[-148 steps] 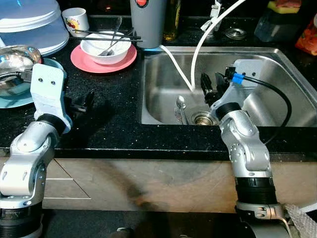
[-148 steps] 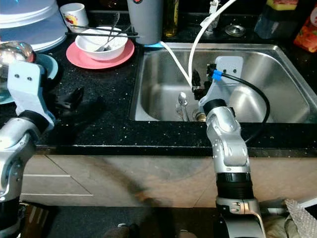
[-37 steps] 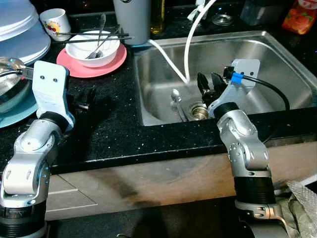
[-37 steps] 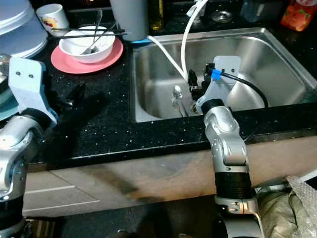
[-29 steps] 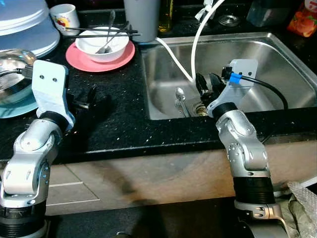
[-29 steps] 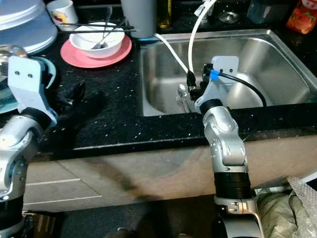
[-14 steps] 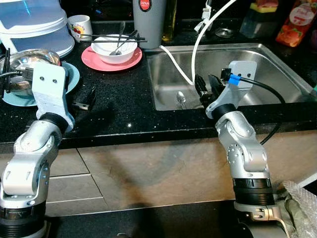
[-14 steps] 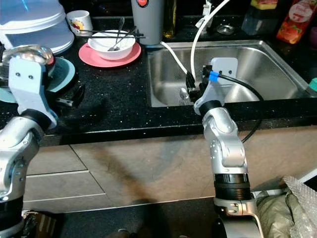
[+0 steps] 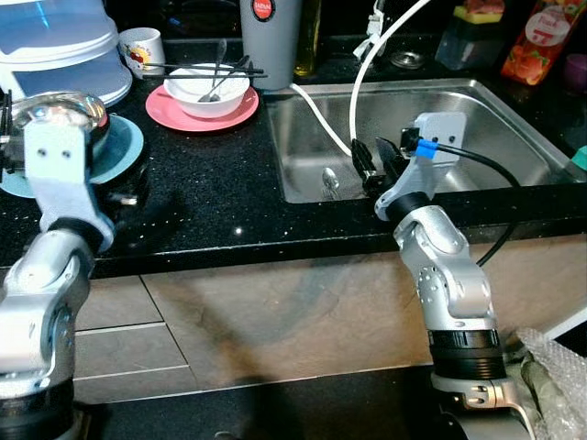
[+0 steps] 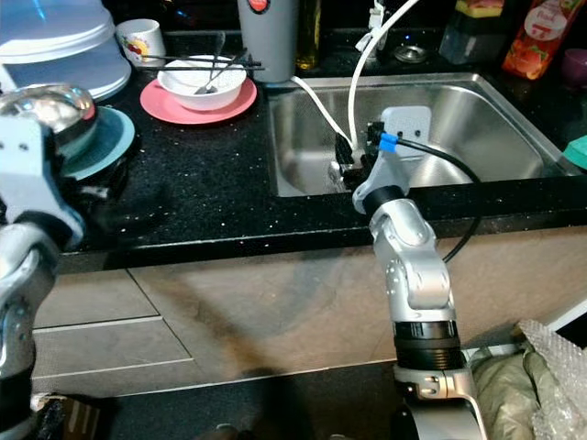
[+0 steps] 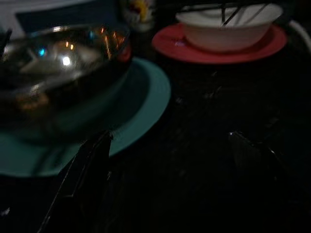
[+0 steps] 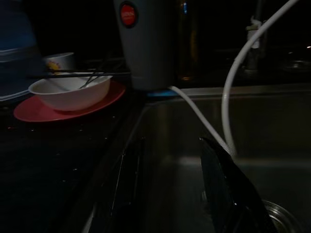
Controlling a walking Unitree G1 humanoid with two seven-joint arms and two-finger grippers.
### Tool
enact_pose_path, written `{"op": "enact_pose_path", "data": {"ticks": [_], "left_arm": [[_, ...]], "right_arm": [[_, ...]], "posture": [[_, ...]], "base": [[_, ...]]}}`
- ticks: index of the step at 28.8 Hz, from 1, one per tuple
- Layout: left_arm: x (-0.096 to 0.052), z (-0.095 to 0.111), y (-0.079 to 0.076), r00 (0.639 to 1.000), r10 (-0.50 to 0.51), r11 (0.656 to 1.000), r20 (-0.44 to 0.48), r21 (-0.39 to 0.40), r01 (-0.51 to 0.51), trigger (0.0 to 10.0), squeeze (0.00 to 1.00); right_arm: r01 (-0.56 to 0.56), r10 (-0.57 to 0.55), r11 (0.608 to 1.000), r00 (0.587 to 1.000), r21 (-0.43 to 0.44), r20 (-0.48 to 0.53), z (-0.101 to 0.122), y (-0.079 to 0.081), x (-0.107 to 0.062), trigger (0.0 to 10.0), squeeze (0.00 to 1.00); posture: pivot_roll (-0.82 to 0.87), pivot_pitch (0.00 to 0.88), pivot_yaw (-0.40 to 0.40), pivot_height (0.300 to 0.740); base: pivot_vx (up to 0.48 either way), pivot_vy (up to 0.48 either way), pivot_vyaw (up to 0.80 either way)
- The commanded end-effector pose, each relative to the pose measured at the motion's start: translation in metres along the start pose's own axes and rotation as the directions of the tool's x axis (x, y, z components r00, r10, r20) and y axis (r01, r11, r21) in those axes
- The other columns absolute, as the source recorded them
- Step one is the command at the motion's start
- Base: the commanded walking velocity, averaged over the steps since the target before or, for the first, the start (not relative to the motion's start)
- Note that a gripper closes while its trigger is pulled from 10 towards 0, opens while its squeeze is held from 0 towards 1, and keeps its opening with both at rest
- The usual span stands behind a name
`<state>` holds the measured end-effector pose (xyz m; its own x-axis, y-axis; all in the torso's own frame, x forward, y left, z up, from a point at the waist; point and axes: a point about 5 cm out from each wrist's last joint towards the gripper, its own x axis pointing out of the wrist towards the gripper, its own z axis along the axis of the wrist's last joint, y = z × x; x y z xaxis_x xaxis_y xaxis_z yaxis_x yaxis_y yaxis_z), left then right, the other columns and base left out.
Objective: Kitchen organization
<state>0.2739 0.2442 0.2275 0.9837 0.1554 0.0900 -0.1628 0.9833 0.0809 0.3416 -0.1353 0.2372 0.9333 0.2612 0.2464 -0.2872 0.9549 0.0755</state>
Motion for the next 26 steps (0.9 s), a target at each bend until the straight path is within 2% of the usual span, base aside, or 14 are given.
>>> {"op": "enact_pose_path", "data": {"ticks": [1,3,7,9,11,15,16,17,20,26], "left_arm": [[-0.008,0.006,0.008,0.997,0.065,0.998,0.050,0.000,-0.065,10.0,1.00],[-0.011,0.005,0.010,0.995,0.083,0.996,0.057,0.002,-0.084,10.0,1.00],[-0.021,0.003,0.026,0.978,0.189,0.982,0.092,-0.030,-0.187,10.0,1.00],[-0.023,0.005,0.038,0.954,0.274,0.962,0.124,-0.049,-0.270,10.0,1.00],[-0.023,0.005,0.040,0.948,0.293,0.956,0.128,-0.054,-0.288,10.0,1.00],[-0.027,0.004,0.054,0.905,0.399,0.916,0.148,-0.019,-0.401,10.0,1.00],[-0.026,0.005,0.055,0.903,0.399,0.916,0.160,-0.016,-0.401,10.0,0.15],[-0.026,0.005,0.054,0.907,0.388,0.921,0.166,-0.024,-0.389,10.0,0.00],[-0.024,0.001,0.052,0.913,0.376,0.927,0.159,-0.069,-0.369,10.0,0.00],[-0.015,0.001,0.053,0.904,0.398,0.918,0.155,-0.081,-0.389,10.0,0.00]], "right_arm": [[-0.015,0.015,1.000,1.000,0.008,-0.013,-0.001,0.001,0.003,10.0,0.00],[-0.016,0.016,1.000,1.000,0.008,-0.013,-0.001,0.001,0.003,10.0,0.00],[-0.020,0.021,1.000,1.000,0.013,-0.016,-0.002,0.002,0.004,10.0,0.00],[-0.032,0.032,0.999,0.999,0.018,-0.016,-0.003,0.005,0.005,10.0,0.00],[-0.035,0.035,0.999,0.999,0.018,-0.015,-0.003,0.005,0.006,10.0,0.00],[-0.047,0.047,0.999,0.999,0.017,-0.014,-0.002,0.007,0.008,10.0,0.00],[-0.047,0.048,0.999,0.999,0.017,-0.013,-0.002,0.007,0.009,10.0,0.00],[-0.048,0.048,0.999,0.999,0.016,-0.013,-0.002,0.006,0.009,10.0,0.00],[-0.049,0.049,0.999,0.999,0.013,-0.014,-0.001,0.006,0.009,10.0,0.00],[-0.048,0.048,0.999,0.999,0.010,-0.013,-0.001,0.006,0.010,10.0,0.00]], "posture": [[0.07,0.075,-0.025,0.740],[0.07,0.075,-0.025,0.740],[0.07,0.082,-0.034,0.740],[0.08,0.088,-0.037,0.740],[0.08,0.088,-0.037,0.740],[0.08,0.094,-0.035,0.740],[0.08,0.095,-0.036,0.740],[0.08,0.096,-0.036,0.740],[0.08,0.096,-0.036,0.740],[0.07,0.099,-0.031,0.740]], "base": [[0.000,0.000,0.00],[0.000,0.000,0.00],[0.000,0.000,0.00],[0.000,0.000,0.00],[0.000,0.000,0.00],[0.000,0.000,0.00],[0.000,0.000,0.00],[0.000,0.000,0.00],[0.000,0.000,0.00],[0.000,0.000,0.00]]}}
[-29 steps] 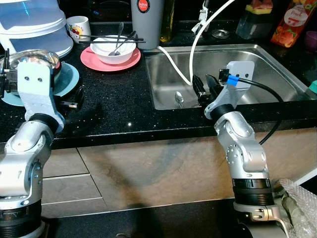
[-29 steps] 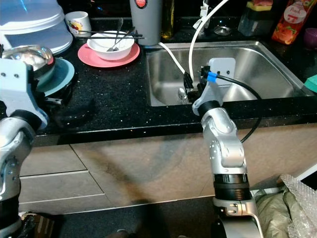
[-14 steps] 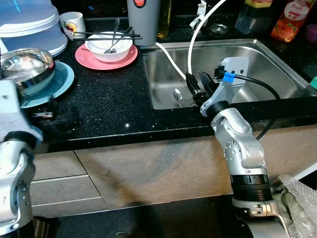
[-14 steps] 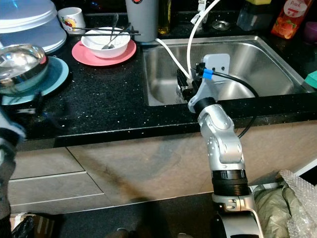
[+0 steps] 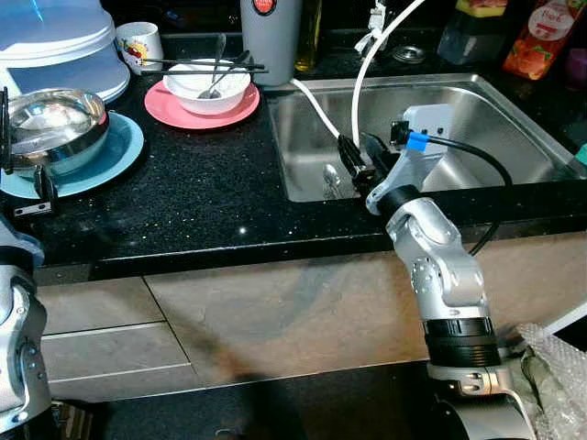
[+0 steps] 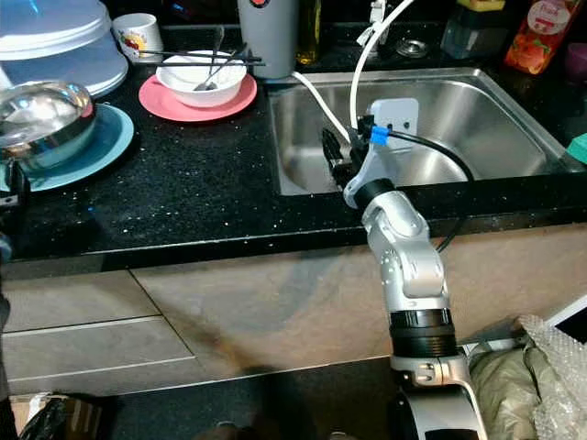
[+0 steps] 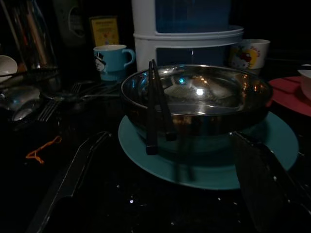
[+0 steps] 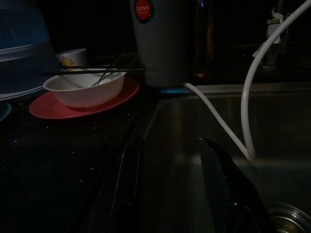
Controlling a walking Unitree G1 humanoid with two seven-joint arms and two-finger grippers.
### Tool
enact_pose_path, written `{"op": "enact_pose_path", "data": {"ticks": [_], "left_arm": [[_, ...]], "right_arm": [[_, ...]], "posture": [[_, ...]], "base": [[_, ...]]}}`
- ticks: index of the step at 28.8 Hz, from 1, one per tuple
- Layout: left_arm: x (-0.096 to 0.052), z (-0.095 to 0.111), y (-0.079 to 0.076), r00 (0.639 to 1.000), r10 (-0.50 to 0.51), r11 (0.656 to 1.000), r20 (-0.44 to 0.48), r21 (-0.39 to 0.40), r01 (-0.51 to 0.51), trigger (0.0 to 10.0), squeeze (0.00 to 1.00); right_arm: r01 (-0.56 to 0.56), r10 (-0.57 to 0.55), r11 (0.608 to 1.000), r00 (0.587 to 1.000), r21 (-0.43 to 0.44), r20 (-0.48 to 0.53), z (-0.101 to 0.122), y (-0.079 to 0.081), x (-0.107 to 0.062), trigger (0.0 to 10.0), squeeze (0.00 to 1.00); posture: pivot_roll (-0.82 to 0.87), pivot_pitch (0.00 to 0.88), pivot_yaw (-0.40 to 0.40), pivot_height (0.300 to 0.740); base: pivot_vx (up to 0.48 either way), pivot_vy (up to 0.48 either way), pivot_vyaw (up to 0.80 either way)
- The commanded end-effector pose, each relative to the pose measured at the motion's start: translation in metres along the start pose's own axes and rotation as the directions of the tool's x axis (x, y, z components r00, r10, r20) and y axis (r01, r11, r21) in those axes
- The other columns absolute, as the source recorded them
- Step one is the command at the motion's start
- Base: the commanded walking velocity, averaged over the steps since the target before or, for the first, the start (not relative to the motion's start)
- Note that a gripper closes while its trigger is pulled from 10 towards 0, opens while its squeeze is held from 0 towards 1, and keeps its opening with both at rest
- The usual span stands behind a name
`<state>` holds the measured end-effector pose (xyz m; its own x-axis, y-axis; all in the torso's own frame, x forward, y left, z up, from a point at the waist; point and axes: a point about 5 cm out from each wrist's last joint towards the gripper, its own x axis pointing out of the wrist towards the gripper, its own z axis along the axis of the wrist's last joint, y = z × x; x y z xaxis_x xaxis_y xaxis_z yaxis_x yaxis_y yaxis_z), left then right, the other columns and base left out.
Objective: Kitchen organization
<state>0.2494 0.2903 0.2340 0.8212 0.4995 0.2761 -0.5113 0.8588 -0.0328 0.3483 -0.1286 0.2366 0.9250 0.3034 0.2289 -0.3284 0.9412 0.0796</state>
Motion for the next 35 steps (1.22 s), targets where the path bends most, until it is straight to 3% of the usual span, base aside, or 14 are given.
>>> {"op": "enact_pose_path", "data": {"ticks": [1,14,35], "left_arm": [[0.004,-0.002,0.002,1.000,0.024,1.000,-0.002,-0.002,-0.024,10.0,0.00],[0.022,-0.001,0.006,0.998,0.059,0.998,-0.006,0.033,-0.059,10.0,0.00],[0.032,-0.006,0.002,0.996,0.054,0.998,-0.066,0.028,-0.052,10.0,0.00]], "right_arm": [[-0.007,0.007,1.000,1.000,-0.005,0.008,0.002,0.001,0.002,10.0,0.00],[-0.016,0.016,1.000,1.000,-0.005,0.006,0.001,0.004,0.003,10.0,0.00],[-0.033,0.033,0.999,0.999,-0.001,0.002,0.001,0.006,0.003,10.0,0.00]], "posture": [[0.07,0.099,-0.032,0.740],[0.07,0.099,-0.034,0.740],[0.07,0.100,-0.029,0.740]], "base": [[0.000,0.000,0.00],[0.000,0.000,0.00],[0.000,0.000,0.00]]}}
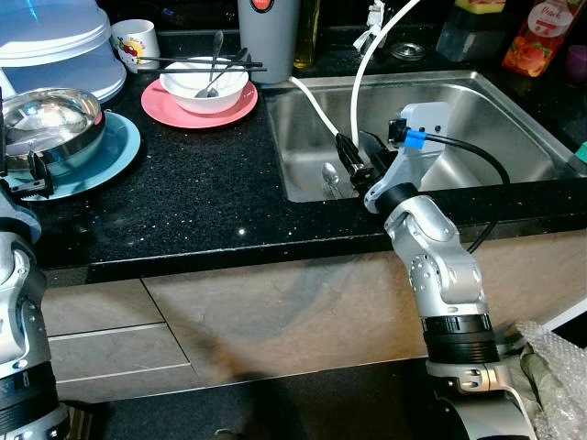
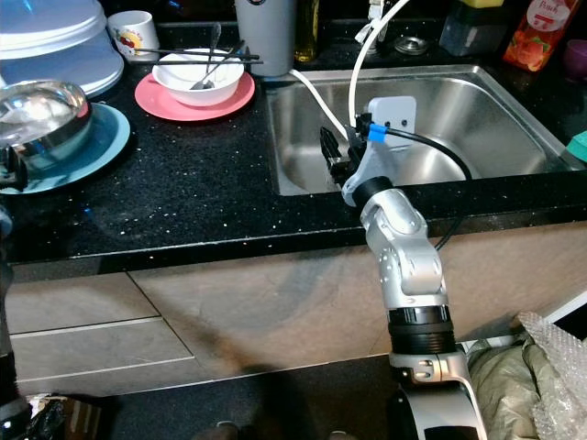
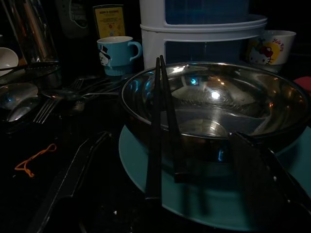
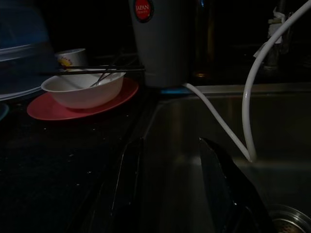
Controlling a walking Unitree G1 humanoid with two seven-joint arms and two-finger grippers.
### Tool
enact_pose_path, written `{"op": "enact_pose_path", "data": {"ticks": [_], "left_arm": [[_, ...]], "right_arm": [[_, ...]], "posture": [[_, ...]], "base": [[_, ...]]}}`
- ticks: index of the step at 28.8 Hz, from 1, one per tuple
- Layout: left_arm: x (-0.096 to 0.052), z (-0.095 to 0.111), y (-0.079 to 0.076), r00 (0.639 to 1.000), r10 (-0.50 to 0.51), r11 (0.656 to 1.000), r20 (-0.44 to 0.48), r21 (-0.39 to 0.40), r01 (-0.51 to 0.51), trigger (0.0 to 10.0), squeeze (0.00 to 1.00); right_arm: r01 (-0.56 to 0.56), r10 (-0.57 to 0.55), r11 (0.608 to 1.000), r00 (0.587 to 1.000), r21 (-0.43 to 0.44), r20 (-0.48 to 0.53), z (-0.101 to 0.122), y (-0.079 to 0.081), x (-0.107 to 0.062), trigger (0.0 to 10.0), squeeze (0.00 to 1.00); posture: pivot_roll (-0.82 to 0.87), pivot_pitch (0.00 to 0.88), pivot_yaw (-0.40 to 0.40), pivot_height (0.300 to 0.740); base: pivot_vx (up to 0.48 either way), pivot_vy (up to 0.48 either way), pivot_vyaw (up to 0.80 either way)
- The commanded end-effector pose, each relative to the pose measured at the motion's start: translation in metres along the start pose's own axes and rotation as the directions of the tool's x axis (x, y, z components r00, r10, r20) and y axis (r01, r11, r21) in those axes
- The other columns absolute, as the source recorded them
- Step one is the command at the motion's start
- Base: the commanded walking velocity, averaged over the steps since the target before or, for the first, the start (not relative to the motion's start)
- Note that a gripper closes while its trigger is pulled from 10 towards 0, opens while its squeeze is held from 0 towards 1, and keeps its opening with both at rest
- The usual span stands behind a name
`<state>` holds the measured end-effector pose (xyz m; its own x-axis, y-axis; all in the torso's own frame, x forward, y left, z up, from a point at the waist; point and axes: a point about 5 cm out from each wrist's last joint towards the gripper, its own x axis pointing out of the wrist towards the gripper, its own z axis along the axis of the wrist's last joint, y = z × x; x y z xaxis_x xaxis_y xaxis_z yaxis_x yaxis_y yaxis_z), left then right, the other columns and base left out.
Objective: Kitchen organization
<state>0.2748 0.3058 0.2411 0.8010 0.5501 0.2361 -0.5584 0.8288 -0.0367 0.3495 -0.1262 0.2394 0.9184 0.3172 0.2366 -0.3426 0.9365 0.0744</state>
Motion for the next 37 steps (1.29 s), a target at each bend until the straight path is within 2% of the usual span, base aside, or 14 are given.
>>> {"op": "enact_pose_path", "data": {"ticks": [1,8,17,19,20,21,22,24,28,30,34,35,36,37], "left_arm": [[0.002,-0.004,0.001,1.000,-0.003,1.000,-0.029,0.018,0.003,10.0,0.00],[0.002,-0.007,0.002,0.998,0.003,1.000,-0.055,0.030,-0.002,10.0,0.00],[0.003,-0.009,0.002,0.997,0.006,0.999,-0.072,0.039,-0.003,9.4,0.00],[0.003,-0.008,0.001,0.998,-0.001,0.999,-0.069,0.036,0.004,4.9,0.00],[0.004,-0.008,0.000,0.998,-0.004,0.999,-0.067,0.034,0.007,4.9,0.00],[0.004,-0.007,-0.001,0.998,-0.007,0.999,-0.062,0.035,0.010,5.4,0.00],[0.004,-0.006,-0.001,0.998,-0.011,0.999,-0.057,0.038,0.014,8.5,0.00],[0.003,-0.005,-0.003,0.999,-0.019,0.999,-0.049,0.044,0.021,10.0,0.00],[0.002,-0.002,-0.006,0.999,-0.027,0.998,-0.041,0.050,0.029,9.7,0.00],[0.002,-0.002,-0.007,0.999,-0.027,0.998,-0.037,0.050,0.029,6.2,0.00],[0.002,-0.001,-0.007,0.999,-0.027,0.998,-0.032,0.049,0.029,4.9,0.00],[0.002,0.000,-0.008,0.999,-0.028,0.998,-0.031,0.049,0.029,5.6,0.00],[0.002,0.000,-0.008,0.999,-0.028,0.998,-0.030,0.049,0.029,9.6,0.00],[0.001,0.000,-0.008,0.999,-0.028,0.998,-0.029,0.048,0.029,6.0,0.00]], "right_arm": [[-0.047,0.047,0.999,0.999,0.008,-0.006,-0.001,0.006,0.000,10.0,0.00],[-0.504,0.506,0.862,0.863,0.058,-0.013,0.001,0.055,-0.021,10.0,0.00],[-0.539,0.541,0.840,0.841,0.055,-0.013,0.000,0.062,-0.023,10.0,0.00],[-0.538,0.539,0.841,0.842,0.054,-0.014,0.000,0.061,-0.023,10.0,0.00],[-0.538,0.539,0.841,0.842,0.055,-0.015,0.000,0.061,-0.023,10.0,0.00],[-0.538,0.540,0.841,0.842,0.055,-0.017,-0.001,0.060,-0.023,10.0,0.00],[-0.541,0.543,0.839,0.840,0.056,-0.019,-0.001,0.060,-0.024,10.0,0.00],[-0.545,0.547,0.837,0.837,0.057,-0.023,-0.001,0.060,-0.025,10.0,0.00],[-0.549,0.551,0.834,0.834,0.058,-0.027,-0.001,0.060,-0.027,10.0,0.00],[-0.549,0.551,0.834,0.834,0.058,-0.027,-0.001,0.060,-0.027,10.0,0.00],[-0.550,0.552,0.833,0.833,0.058,-0.028,-0.002,0.060,-0.027,10.0,0.00],[-0.550,0.553,0.833,0.833,0.058,-0.029,-0.002,0.060,-0.028,10.0,0.00],[-0.551,0.553,0.832,0.832,0.058,-0.030,-0.002,0.060,-0.028,10.0,0.00],[-0.552,0.554,0.832,0.832,0.059,-0.031,-0.002,0.060,-0.028,10.0,0.00]], "posture": [[0.07,0.101,-0.029,0.740],[0.06,0.100,-0.027,0.740],[0.07,0.101,-0.028,0.740],[0.06,0.102,-0.028,0.740],[0.06,0.102,-0.028,0.740],[0.06,0.101,-0.028,0.740],[0.06,0.101,-0.028,0.740],[0.06,0.098,-0.027,0.740],[0.06,0.095,-0.025,0.740],[0.06,0.092,-0.024,0.740],[0.06,0.091,-0.025,0.740],[0.06,0.090,-0.025,0.740],[0.06,0.090,-0.026,0.740],[0.06,0.089,-0.026,0.740]], "base": [[0.000,0.000,0.00],[0.000,0.000,0.00],[0.000,0.000,0.00],[0.000,0.000,0.00],[0.000,0.000,0.00],[0.000,0.000,0.00],[0.000,0.000,0.00],[0.000,0.000,0.00],[0.000,0.000,0.00],[0.000,0.000,0.00],[0.000,0.000,0.00],[0.000,0.000,0.00],[0.000,0.000,0.00],[0.000,0.000,0.00]]}}
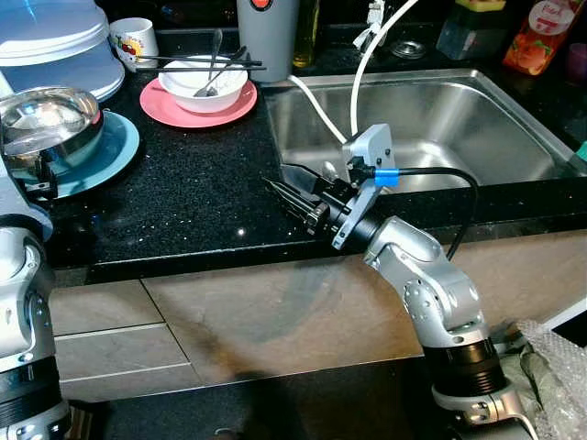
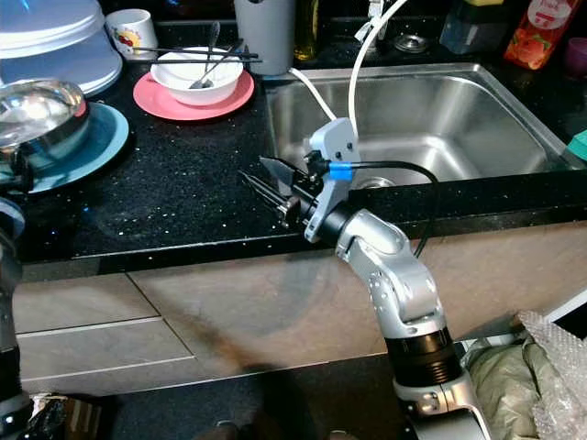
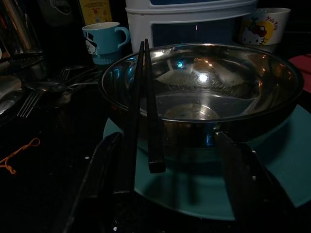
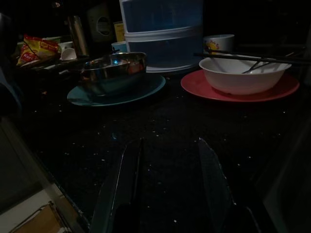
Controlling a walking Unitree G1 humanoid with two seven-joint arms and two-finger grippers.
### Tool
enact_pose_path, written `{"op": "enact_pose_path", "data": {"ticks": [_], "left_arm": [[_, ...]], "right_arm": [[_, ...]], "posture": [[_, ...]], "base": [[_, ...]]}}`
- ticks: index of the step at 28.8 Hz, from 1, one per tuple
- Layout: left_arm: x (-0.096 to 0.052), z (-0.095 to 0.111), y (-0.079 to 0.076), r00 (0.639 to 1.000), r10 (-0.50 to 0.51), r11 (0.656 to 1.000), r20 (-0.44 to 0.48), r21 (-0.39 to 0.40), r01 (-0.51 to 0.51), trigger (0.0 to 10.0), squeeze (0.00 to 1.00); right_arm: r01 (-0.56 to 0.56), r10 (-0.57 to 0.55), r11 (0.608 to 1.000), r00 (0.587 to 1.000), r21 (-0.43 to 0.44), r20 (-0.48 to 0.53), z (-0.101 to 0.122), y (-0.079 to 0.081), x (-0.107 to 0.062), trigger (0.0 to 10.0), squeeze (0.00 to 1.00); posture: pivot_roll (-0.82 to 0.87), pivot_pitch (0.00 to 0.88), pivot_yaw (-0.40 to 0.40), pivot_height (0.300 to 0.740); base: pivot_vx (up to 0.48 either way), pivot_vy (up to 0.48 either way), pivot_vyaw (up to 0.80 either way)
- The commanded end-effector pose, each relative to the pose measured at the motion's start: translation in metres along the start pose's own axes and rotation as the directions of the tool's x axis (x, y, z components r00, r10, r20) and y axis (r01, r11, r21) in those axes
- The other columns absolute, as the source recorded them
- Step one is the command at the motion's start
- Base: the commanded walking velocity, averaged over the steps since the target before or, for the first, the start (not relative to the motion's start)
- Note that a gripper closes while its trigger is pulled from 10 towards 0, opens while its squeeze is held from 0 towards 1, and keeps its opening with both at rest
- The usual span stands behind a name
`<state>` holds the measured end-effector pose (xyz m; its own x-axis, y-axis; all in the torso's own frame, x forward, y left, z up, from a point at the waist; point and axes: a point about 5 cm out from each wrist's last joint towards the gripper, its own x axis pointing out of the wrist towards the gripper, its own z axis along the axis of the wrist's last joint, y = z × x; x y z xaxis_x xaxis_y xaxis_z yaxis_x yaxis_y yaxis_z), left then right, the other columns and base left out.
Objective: Kitchen organization
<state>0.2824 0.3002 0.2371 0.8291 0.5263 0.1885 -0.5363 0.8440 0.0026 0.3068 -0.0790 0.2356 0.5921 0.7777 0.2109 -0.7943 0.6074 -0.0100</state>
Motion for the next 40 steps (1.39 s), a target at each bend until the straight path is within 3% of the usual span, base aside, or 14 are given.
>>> {"op": "enact_pose_path", "data": {"ticks": [1,2,3,5,6,15,17,19,20,24,26,34,39,40], "left_arm": [[-0.0010,0.0052,0.0010,1.000,0.007,1.000,0.021,0.016,-0.007,6.0,0.00],[-0.0011,0.0056,0.0010,1.000,0.007,1.000,0.023,0.015,-0.008,1.7,0.00],[-0.0011,0.0058,0.0010,1.000,0.008,1.000,0.024,0.014,-0.008,1.7,0.00],[-0.0011,0.0060,0.0010,1.000,0.009,1.000,0.024,0.015,-0.009,3.1,0.00],[-0.0011,0.0062,0.0011,1.000,0.011,1.000,0.024,0.017,-0.012,10.0,0.00],[-0.0016,0.0075,0.0010,0.999,0.017,1.000,0.028,0.023,-0.018,10.0,0.00],[-0.0016,0.0078,0.0011,0.999,0.017,1.000,0.029,0.024,-0.018,4.9,0.00],[-0.0016,0.0079,0.0011,0.999,0.017,1.000,0.029,0.024,-0.018,4.9,0.00],[-0.0017,0.0081,0.0013,0.999,0.018,1.000,0.031,0.024,-0.019,1.6,0.00],[-0.0021,0.0087,0.0015,0.999,0.020,0.999,0.035,0.026,-0.021,1.4,0.00],[-0.0025,0.0090,0.0019,0.999,0.025,0.999,0.034,0.029,-0.026,9.4,0.00],[-0.0032,0.0104,0.0025,0.999,0.029,0.999,0.038,0.031,-0.030,10.0,0.00],[-0.0033,0.0123,0.0034,0.998,0.034,0.999,0.047,0.031,-0.036,0.2,0.00],[-0.0034,0.0132,0.0038,0.998,0.037,0.999,0.052,0.032,-0.038,0.0,0.00]], "right_arm": [[-0.016,0.016,1.000,1.000,0.002,-0.003,-0.0002,0.0033,-0.0018,10.0,0.00],[-0.017,0.017,1.000,1.000,0.002,-0.004,-0.0002,0.0034,-0.0019,10.0,0.00],[-0.018,0.018,1.000,1.000,0.002,-0.004,-0.0002,0.0036,-0.0020,10.0,0.00],[-0.018,0.018,1.000,1.000,0.002,-0.004,-0.0003,0.0036,-0.0020,10.0,0.00],[-0.018,0.018,1.000,1.000,0.001,-0.005,-0.0004,0.0036,-0.0020,10.0,0.00],[-0.019,0.019,1.000,1.000,0.002,-0.011,-0.0006,0.0039,-0.0025,10.0,0.00],[-0.020,0.020,1.000,1.000,0.002,-0.012,-0.0007,0.0039,-0.0025,10.0,0.00],[-0.020,0.020,1.000,1.000,0.002,-0.012,-0.0008,0.0040,-0.0025,10.0,0.00],[-0.020,0.020,1.000,1.000,0.001,-0.013,-0.0010,0.0040,-0.0025,10.0,0.00],[-0.022,0.022,1.000,1.000,0.001,-0.015,-0.0013,0.0041,-0.0028,10.0,0.00],[-0.023,0.023,1.000,1.000,0.000,-0.015,-0.0012,0.0042,-0.0032,10.0,0.00],[-0.027,0.026,1.000,0.999,-0.001,-0.019,-0.0016,0.0046,-0.0035,10.0,0.00],[-0.028,0.028,1.000,0.999,0.000,-0.020,-0.0017,0.0047,-0.0032,10.0,0.00],[-0.029,0.029,1.000,0.999,0.000,-0.020,-0.0018,0.0048,-0.0031,10.0,0.00]], "posture": [[0.06,0.089,-0.026,0.740],[0.06,0.089,-0.026,0.740],[0.06,0.089,-0.026,0.740],[0.06,0.089,-0.026,0.740],[0.06,0.089,-0.026,0.740],[0.06,0.095,-0.026,0.740],[0.06,0.095,-0.026,0.740],[0.06,0.095,-0.026,0.740],[0.06,0.097,-0.027,0.740],[0.06,0.098,-0.027,0.740],[0.06,0.099,-0.027,0.740],[0.06,0.102,-0.030,0.740],[0.06,0.102,-0.030,0.740],[0.06,0.102,-0.030,0.740]], "base": [[0.000,0.000,0.00],[0.000,0.000,0.00],[0.000,0.000,0.00],[0.000,0.000,0.00],[0.000,0.000,0.00],[0.000,0.000,0.00],[0.000,0.000,0.00],[0.000,0.000,0.00],[0.000,0.000,0.00],[0.000,0.000,0.00],[0.000,0.000,0.00],[0.000,0.000,0.00],[0.000,0.000,0.00],[0.000,0.000,0.00]]}}
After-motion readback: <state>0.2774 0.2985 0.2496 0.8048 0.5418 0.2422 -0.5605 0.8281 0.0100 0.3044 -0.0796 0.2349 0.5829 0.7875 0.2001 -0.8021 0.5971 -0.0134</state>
